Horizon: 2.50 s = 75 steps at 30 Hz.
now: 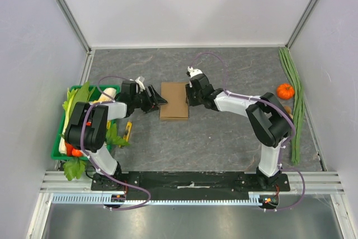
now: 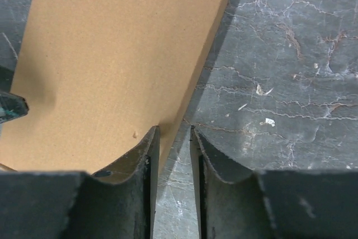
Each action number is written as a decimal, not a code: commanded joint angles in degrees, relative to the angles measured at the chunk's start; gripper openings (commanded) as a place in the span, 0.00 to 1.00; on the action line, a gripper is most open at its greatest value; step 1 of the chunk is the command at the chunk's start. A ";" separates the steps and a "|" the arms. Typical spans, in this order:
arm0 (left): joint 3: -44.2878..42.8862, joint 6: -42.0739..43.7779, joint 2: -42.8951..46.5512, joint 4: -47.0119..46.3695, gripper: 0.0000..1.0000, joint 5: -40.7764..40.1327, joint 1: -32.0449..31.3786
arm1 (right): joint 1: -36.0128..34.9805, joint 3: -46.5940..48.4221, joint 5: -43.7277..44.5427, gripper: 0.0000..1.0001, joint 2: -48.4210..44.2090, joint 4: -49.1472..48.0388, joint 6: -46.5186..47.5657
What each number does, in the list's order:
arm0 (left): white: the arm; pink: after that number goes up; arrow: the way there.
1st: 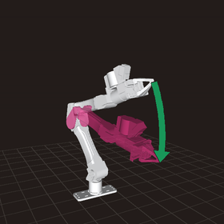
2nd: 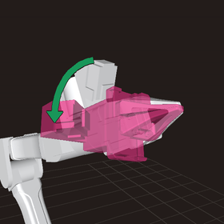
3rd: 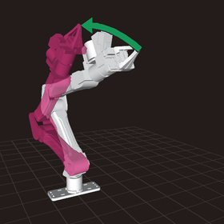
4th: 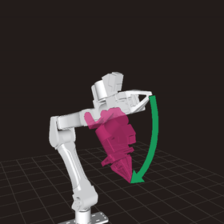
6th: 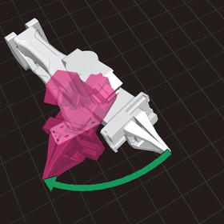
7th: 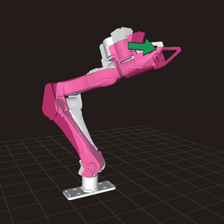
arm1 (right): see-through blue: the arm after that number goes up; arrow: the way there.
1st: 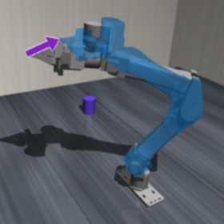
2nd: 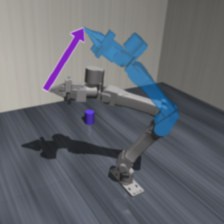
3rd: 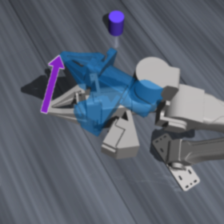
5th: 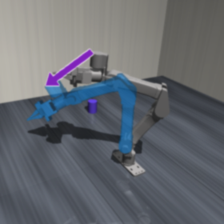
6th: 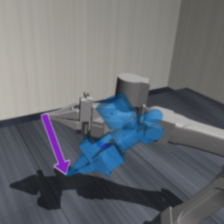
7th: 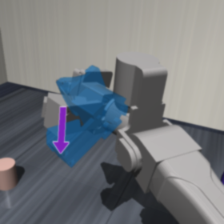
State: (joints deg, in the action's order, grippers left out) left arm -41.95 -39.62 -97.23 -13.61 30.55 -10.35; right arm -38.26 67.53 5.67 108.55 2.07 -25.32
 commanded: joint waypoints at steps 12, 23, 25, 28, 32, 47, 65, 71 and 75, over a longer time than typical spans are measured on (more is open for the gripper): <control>-10.42 2.79 -4.28 2.35 0.48 5.84 -3.09 | 5.65 -5.39 -13.23 0.27 3.60 -3.56 -7.02; -13.68 7.00 0.54 7.45 0.40 4.79 -8.72 | 5.74 -6.35 -14.11 0.27 3.60 -3.82 -7.81; -14.12 7.36 1.43 8.68 0.40 4.18 -9.86 | 5.74 -6.62 -14.20 0.27 3.16 -4.00 -8.08; -15.35 8.06 2.57 10.26 0.40 3.12 -11.27 | 5.74 -7.58 -15.60 0.29 1.93 -5.22 -8.69; -17.54 8.94 3.19 11.49 0.41 2.85 -12.59 | 5.74 -8.38 -17.80 0.29 1.14 -6.81 -10.97; -21.15 10.52 -3.31 12.02 0.43 2.68 -14.61 | 5.65 -9.08 -19.03 0.31 0.96 -7.52 -13.09; -23.17 11.67 -2.09 14.65 0.45 2.42 -15.67 | 5.74 -2.76 0.82 0.43 -8.79 9.69 -14.58; -24.58 11.58 2.21 15.89 0.50 1.80 -15.58 | 5.65 0.93 8.72 0.58 -14.94 15.67 -16.60; -25.89 12.19 5.98 16.77 0.56 -0.13 -15.49 | 5.57 5.32 12.07 0.73 -16.79 19.11 -17.04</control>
State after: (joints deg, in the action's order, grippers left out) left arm -65.84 -30.57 -96.31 -0.97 33.06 -25.85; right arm -32.47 67.42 11.00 94.72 16.84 -41.01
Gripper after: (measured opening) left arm 0.532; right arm 0.690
